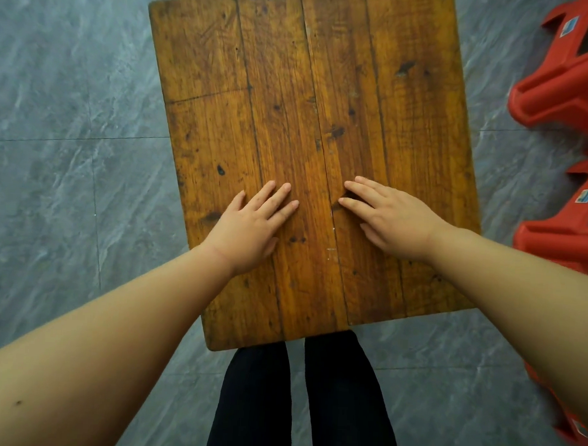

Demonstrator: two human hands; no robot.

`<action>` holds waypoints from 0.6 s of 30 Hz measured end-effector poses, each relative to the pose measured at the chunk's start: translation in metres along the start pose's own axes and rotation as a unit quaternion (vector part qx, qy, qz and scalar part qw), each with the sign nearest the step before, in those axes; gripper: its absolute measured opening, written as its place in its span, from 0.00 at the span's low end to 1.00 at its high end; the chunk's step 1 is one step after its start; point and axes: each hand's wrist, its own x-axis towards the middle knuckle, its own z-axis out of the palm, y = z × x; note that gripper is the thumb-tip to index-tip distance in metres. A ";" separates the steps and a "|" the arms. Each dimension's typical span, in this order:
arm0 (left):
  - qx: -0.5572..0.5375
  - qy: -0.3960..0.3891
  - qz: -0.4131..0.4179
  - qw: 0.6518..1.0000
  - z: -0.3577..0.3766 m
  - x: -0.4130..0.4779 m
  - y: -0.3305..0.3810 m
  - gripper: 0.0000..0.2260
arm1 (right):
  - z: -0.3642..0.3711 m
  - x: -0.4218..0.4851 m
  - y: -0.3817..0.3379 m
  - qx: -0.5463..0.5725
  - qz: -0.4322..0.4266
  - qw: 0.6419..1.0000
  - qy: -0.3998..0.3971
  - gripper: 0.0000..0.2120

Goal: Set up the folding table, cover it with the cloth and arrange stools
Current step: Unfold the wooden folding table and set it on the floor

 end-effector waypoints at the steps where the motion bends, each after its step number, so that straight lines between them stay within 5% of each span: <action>1: -0.045 0.010 -0.043 0.998 0.001 -0.004 0.004 0.32 | -0.002 -0.003 -0.001 0.025 0.047 0.999 0.003 0.26; 4: -0.180 0.052 -0.233 0.954 0.008 -0.017 0.014 0.40 | -0.006 -0.015 0.001 0.140 0.265 0.954 0.031 0.29; 7: -0.291 0.067 -0.400 0.867 0.015 -0.029 0.020 0.54 | -0.003 -0.029 0.006 0.235 0.462 0.853 0.057 0.37; 10: -0.384 0.064 -0.488 0.781 0.015 -0.031 0.024 0.59 | 0.004 -0.046 0.013 0.292 0.533 0.793 0.045 0.44; 12: -0.423 0.065 -0.518 0.741 0.017 -0.029 0.023 0.61 | 0.008 -0.054 0.018 0.292 0.524 0.798 0.050 0.46; 15: -0.433 0.061 -0.516 0.737 0.019 -0.025 0.016 0.62 | 0.011 -0.058 0.029 0.292 0.524 0.798 0.051 0.51; 18: -0.410 0.061 -0.506 0.757 0.018 -0.025 0.012 0.63 | 0.013 -0.058 0.039 0.353 0.554 0.753 0.041 0.56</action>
